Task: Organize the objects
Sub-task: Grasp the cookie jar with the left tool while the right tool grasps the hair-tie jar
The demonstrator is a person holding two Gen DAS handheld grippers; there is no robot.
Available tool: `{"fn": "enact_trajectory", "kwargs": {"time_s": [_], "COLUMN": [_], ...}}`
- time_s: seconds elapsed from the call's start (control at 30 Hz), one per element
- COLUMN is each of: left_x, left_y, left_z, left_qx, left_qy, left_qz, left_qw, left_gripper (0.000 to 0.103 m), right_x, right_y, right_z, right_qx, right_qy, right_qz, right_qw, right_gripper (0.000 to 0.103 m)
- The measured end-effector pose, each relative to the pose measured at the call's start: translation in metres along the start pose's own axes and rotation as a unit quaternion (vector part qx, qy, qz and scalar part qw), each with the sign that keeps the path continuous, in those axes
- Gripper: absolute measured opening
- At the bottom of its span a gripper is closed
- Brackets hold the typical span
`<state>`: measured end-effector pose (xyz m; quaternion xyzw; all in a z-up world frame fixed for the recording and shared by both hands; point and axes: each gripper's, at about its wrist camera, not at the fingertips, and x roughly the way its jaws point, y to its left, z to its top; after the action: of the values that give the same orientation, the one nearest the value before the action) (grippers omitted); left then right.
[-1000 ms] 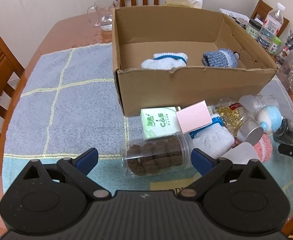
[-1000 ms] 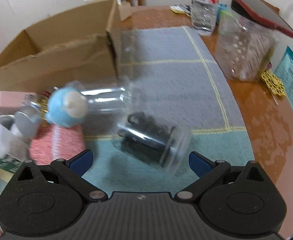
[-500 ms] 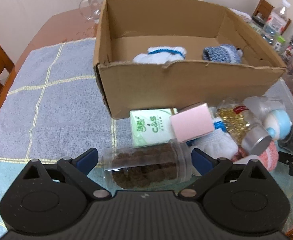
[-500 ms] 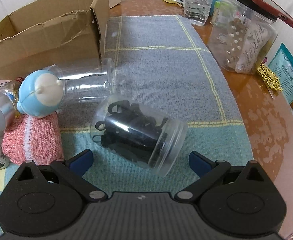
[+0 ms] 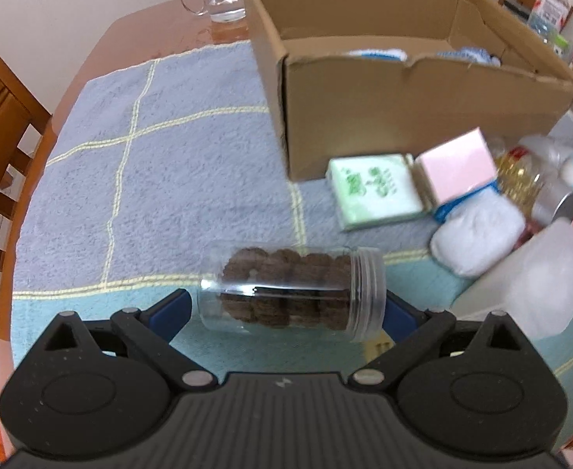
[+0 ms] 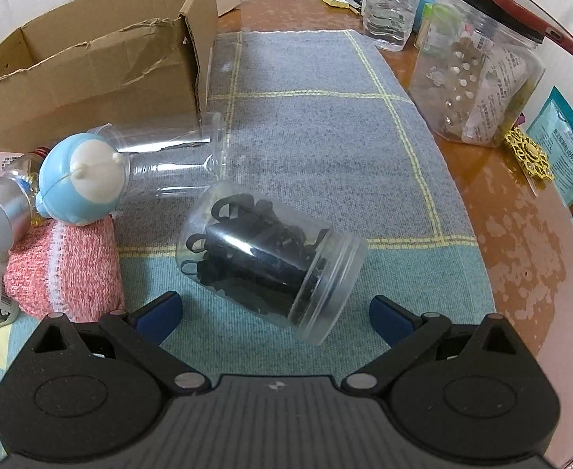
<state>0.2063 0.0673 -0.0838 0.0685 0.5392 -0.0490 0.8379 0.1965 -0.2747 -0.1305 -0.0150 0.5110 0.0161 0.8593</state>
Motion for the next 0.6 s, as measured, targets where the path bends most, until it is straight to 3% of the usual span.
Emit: {"fn": "enact_trajectory", "kwargs": {"time_s": [0.17, 0.4, 0.6], "left_x": [0.012, 0.022, 0.024], "left_y": [-0.004, 0.001, -0.001], "left_z": [-0.004, -0.004, -0.002], "left_qx": [0.018, -0.011, 0.0], "left_qy": [-0.006, -0.009, -0.012], "left_qz": [0.009, -0.007, -0.004], "left_qw": [0.9998, 0.9999, 0.9999], "left_gripper": [0.1, 0.102, 0.102], "right_x": [0.0, -0.002, 0.003], "right_y": [0.004, 0.009, 0.009], "right_z": [0.0, 0.003, 0.013], "right_qx": [0.014, 0.037, 0.054], "right_qy": [0.005, 0.004, 0.004], "right_qz": [-0.008, -0.022, -0.03], "right_qw": [1.0, 0.999, 0.998], "right_gripper": [0.103, 0.103, 0.103]}}
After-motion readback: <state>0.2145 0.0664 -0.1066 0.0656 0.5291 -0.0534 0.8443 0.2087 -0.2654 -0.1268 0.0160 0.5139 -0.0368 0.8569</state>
